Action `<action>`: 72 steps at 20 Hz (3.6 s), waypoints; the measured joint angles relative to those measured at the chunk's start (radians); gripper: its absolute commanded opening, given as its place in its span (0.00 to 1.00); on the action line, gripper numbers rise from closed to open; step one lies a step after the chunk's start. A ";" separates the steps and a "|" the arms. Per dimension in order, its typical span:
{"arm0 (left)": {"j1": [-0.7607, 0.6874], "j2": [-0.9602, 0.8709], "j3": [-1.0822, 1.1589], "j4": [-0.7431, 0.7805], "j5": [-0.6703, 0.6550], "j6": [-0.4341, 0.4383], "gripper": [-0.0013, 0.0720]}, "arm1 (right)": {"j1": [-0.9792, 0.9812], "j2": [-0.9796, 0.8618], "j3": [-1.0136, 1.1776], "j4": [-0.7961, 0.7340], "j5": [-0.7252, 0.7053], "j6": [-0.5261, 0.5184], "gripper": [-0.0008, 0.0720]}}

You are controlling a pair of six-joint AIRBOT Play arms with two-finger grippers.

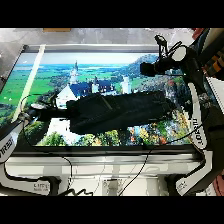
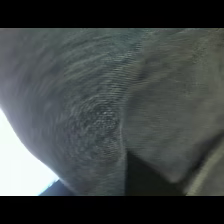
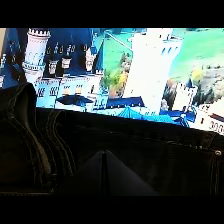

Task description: Fold the clothes and pants, and hang the long-sleeved shirts on hangers.

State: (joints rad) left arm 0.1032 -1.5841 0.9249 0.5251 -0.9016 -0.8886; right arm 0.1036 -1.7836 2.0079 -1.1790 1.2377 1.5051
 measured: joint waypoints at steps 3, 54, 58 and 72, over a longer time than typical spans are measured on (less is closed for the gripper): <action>-0.032 0.012 0.049 -0.027 -0.005 0.019 0.05 | 0.012 0.000 -0.002 0.007 0.010 -0.021 0.09; -0.500 -0.102 0.550 -0.343 -0.094 -0.094 0.05 | -0.143 0.001 -0.130 0.003 0.071 -0.186 0.09; -0.462 -0.102 0.550 -0.139 -0.097 -0.034 0.04 | -0.249 0.002 -0.216 0.217 0.160 -0.390 0.09; -0.660 -0.101 0.550 0.738 -0.056 -0.389 0.04 | -0.115 -0.021 -0.584 0.350 -0.063 -0.302 0.92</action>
State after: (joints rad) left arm -0.5568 -1.6852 1.4750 1.2629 -0.9573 -1.2778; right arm -0.0116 -1.8042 1.4235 -0.8291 1.1744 1.2034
